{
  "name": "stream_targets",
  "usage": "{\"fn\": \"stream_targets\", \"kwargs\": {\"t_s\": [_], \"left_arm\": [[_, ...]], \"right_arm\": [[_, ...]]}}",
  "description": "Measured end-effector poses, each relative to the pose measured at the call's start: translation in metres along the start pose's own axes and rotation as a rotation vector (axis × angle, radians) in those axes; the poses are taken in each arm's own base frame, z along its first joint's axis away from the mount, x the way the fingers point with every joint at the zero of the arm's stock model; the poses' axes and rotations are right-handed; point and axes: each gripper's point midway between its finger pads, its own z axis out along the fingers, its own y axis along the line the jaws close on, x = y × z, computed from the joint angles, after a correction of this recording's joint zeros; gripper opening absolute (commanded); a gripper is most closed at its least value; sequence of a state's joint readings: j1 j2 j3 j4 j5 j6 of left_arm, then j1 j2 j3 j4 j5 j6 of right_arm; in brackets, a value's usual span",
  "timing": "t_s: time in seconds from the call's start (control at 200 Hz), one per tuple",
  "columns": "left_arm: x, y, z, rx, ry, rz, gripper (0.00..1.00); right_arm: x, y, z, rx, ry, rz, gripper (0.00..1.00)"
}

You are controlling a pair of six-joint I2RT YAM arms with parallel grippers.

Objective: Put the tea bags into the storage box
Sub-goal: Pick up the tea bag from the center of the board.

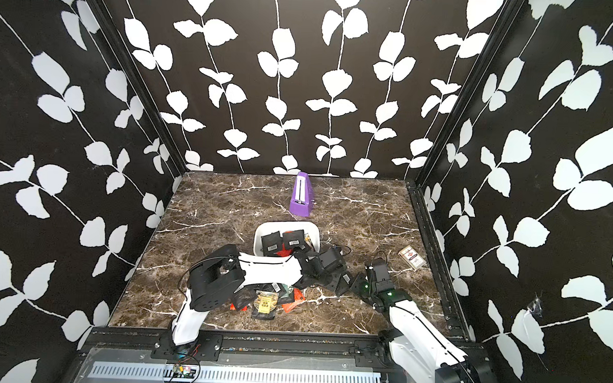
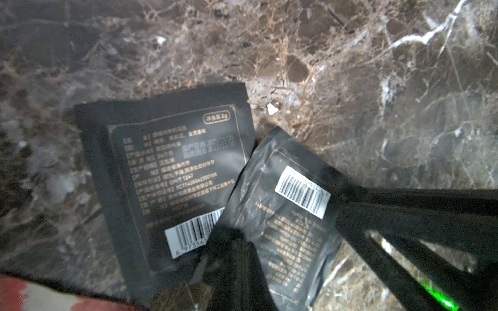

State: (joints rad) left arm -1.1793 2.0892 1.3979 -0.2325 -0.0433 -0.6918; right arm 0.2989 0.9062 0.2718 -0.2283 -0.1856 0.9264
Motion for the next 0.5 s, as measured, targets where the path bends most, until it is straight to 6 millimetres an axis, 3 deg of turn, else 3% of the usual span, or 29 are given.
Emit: {"fn": "stream_targets", "kwargs": {"t_s": [0.5], "left_arm": [[0.000, 0.000, 0.000, 0.004, -0.006, 0.000, 0.00]], "right_arm": [[-0.008, 0.009, 0.012, -0.042, -0.020, 0.025, 0.24]]}}
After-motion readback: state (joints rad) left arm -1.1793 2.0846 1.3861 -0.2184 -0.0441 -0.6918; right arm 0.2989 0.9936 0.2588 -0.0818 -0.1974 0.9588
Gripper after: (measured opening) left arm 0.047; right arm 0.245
